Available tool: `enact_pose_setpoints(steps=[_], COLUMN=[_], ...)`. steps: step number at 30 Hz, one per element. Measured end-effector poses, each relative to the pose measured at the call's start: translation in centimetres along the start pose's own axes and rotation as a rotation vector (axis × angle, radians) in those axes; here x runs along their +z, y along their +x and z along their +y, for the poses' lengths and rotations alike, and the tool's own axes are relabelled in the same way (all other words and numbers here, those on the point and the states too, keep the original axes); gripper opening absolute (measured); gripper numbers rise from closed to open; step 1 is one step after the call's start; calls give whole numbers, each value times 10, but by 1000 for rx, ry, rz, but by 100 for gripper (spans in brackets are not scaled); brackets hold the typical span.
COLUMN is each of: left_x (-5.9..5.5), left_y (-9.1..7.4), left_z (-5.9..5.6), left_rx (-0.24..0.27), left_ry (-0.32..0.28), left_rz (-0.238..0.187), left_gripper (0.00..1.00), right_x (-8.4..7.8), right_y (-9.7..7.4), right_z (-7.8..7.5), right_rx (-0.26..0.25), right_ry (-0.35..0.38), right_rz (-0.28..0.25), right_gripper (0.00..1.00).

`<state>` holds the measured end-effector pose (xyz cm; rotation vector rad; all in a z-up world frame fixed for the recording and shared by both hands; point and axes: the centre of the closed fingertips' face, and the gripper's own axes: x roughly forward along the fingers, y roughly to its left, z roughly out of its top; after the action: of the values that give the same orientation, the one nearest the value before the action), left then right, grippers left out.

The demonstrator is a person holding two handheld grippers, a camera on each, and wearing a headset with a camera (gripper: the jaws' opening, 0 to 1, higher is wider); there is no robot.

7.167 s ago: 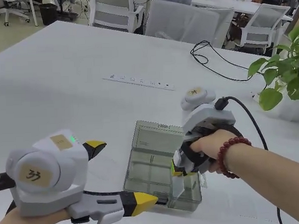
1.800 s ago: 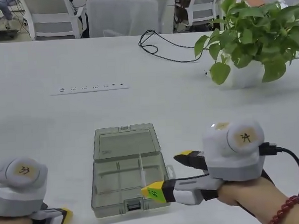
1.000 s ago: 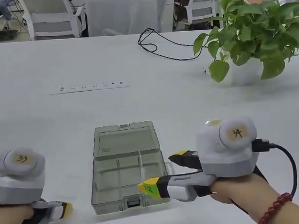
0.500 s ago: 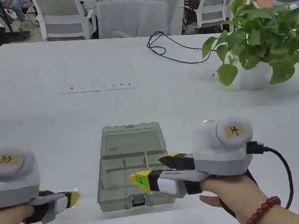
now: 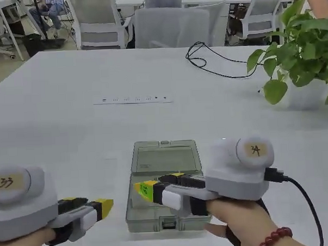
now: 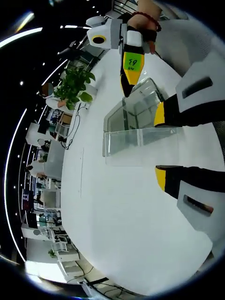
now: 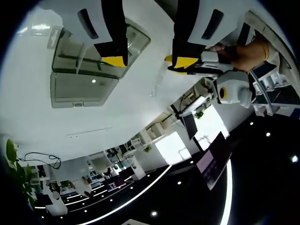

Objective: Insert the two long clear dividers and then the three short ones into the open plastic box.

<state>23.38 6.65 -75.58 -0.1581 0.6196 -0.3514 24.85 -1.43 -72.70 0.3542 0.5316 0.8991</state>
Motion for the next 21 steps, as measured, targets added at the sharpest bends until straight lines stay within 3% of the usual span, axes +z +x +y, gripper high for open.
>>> enact_pose_setpoints(steps=[4, 13, 21], left_x=[12, 25, 26], left_y=[-8, -13, -16], left_z=[-11, -30, -38], left_rx=[-31, -95, -113], left_ry=[-2, 39, 75], left_rz=[-67, -161, -190], left_gripper=[30, 30, 30], right_x=[6, 13, 16], right_y=[6, 17, 22], right_z=[10, 31, 36], right_rx=[26, 80, 87], right_ry=[27, 77, 107], right_rz=[-28, -84, -114], right_gripper=[34, 26, 19])
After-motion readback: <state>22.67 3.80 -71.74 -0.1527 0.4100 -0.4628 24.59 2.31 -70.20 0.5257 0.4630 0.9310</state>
